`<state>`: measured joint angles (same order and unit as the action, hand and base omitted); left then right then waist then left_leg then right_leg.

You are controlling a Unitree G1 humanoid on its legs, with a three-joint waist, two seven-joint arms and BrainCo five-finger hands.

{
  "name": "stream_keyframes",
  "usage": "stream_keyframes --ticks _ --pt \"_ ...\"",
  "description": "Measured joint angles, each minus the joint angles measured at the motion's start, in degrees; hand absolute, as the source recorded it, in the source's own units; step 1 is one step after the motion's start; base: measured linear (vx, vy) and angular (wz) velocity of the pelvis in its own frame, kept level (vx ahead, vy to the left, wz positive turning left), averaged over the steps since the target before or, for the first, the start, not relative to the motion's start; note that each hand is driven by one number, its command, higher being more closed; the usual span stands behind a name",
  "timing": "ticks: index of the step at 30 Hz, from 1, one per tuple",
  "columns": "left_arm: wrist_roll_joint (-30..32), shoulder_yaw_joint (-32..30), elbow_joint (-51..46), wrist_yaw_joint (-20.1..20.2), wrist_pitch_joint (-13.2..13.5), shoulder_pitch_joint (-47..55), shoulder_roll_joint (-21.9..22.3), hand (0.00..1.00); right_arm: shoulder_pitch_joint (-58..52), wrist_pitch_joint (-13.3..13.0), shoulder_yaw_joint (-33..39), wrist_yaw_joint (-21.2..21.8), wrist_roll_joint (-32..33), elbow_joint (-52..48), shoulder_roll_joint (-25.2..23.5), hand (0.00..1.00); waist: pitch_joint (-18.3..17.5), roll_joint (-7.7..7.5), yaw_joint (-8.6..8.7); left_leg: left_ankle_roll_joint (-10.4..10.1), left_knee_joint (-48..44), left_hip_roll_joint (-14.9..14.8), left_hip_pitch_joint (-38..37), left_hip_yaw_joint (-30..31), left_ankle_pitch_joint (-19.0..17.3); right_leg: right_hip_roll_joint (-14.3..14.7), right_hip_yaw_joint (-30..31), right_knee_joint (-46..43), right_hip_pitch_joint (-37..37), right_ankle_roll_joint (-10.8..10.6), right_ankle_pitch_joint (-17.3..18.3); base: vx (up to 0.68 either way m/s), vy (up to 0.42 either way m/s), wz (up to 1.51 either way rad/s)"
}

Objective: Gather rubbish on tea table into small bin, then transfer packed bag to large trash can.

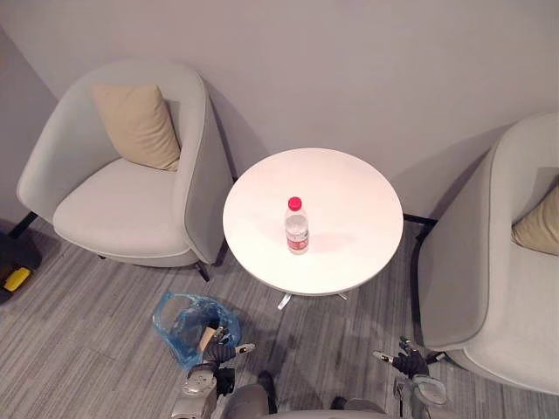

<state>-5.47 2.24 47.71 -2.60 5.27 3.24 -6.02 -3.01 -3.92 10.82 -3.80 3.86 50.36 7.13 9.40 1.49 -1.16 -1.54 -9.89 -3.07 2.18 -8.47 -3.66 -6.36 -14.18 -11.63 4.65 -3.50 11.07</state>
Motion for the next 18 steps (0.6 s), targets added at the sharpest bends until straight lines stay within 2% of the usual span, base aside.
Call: stream_keyframes --ticks 2,3,5,6,7,8,9,10,11,13,15,18 --pt "0.0 0.4 0.0 0.1 0.0 0.8 0.0 0.0 0.1 0.0 -0.1 0.0 -0.2 0.0 -0.1 0.0 0.0 -1.53 0.14 1.2 -0.1 2.1 -0.7 -0.2 -2.4 -3.1 0.1 -6.0 -1.7 -2.0 4.4 0.09 0.046 0.11" --pt "0.0 1.5 0.1 0.1 -0.1 0.9 -0.1 0.0 0.2 0.0 -0.1 0.0 -0.8 0.0 0.1 0.0 -0.5 -1.7 0.22 1.4 -0.1 3.0 -1.0 0.0 -3.3 -4.7 0.6 -10.2 -2.7 -3.9 5.8 0.11 0.019 0.06" --pt "0.0 2.8 0.1 0.1 -0.1 0.8 -0.3 0.0 0.4 0.1 -0.2 0.0 -1.3 0.0 0.0 0.0 -0.8 -1.57 0.31 1.6 -0.2 3.7 -1.2 1.0 -3.1 -5.5 2.0 -17.1 -5.5 -4.5 5.3 0.21 0.051 0.26" --pt "0.0 2.7 -0.1 0.1 -0.1 0.2 -0.9 0.0 0.4 0.2 -0.4 0.2 -1.3 0.2 -0.4 0.0 -0.9 -0.98 0.51 1.9 -0.6 3.2 -2.2 2.4 -3.3 -5.5 3.6 -24.3 -9.3 -3.4 4.5 0.23 0.05 0.48" --pt "0.0 2.7 -0.2 0.0 -0.1 0.0 -1.1 0.0 0.2 0.3 -0.6 0.2 -1.3 0.3 -0.5 0.0 -1.2 -0.89 0.7 2.0 -0.7 2.7 -2.2 3.0 -3.4 -4.7 4.7 -24.8 -10.0 -2.9 5.5 0.24 -0.013 0.61" --pt "-0.1 2.3 -0.2 -0.1 0.0 -0.4 -1.2 0.0 0.2 0.3 -1.3 0.3 -1.3 0.5 -0.3 0.0 -1.2 -0.82 1.05 2.0 -0.7 1.0 -2.4 4.6 -3.4 -1.4 7.3 -20.9 -11.3 -0.9 7.3 0.17 -0.062 0.54" --pt "-0.1 2.1 -0.1 -0.1 0.0 -0.6 -1.8 0.0 0.4 0.2 -1.6 0.2 -1.3 0.5 -0.2 0.0 -1.2 -0.75 1.02 1.9 -0.7 0.0 -2.5 5.4 -3.3 0.4 8.8 -17.3 -12.3 -0.7 6.9 0.2 -0.081 0.63" --pt "-0.1 2.2 0.1 -0.1 0.1 -0.5 -3.4 0.0 0.3 0.1 -1.8 0.2 -1.3 0.5 -0.2 0.0 -1.8 -2.34 0.7 0.8 -0.8 0.6 -2.8 6.1 -3.5 1.3 10.4 -7.2 -12.5 -0.5 -0.7 0.21 -0.108 0.54" --pt "-0.1 2.1 0.8 0.0 0.0 -0.7 -3.3 0.0 0.0 0.0 -1.8 0.2 -1.2 0.8 0.1 0.0 -1.7 -3.1 0.67 -0.7 -1.3 1.1 -3.5 6.8 -4.5 0.7 10.3 -6.8 -12.4 0.2 -4.6 0.2 -0.084 0.42" --pt "-0.1 2.0 1.5 0.0 0.1 0.0 -1.7 0.0 0.3 0.0 -1.7 0.1 -1.3 1.6 1.6 0.0 -2.5 -1.47 0.32 -1.0 -0.9 -0.8 -4.3 7.0 -4.7 2.2 9.8 -4.0 -10.1 0.8 -5.2 0.16 -0.084 0.08" --pt "0.0 2.0 1.7 0.1 0.0 0.6 -0.8 0.0 0.5 -0.1 -1.7 0.2 -1.3 1.7 1.8 0.0 -3.0 -0.25 0.42 -1.1 0.4 -1.5 -4.5 6.9 -4.7 3.4 9.5 -1.0 -9.1 1.2 -6.4 0.1 -0.077 -0.06" --pt "0.0 1.8 2.5 0.1 0.0 0.5 -0.7 0.0 0.2 0.0 -1.7 0.2 -1.3 2.3 1.6 0.0 -3.1 0.06 0.42 -1.6 2.1 -2.4 -5.5 6.9 -4.4 4.6 9.2 3.1 -6.8 1.5 -8.2 0.04 -0.027 -0.03"
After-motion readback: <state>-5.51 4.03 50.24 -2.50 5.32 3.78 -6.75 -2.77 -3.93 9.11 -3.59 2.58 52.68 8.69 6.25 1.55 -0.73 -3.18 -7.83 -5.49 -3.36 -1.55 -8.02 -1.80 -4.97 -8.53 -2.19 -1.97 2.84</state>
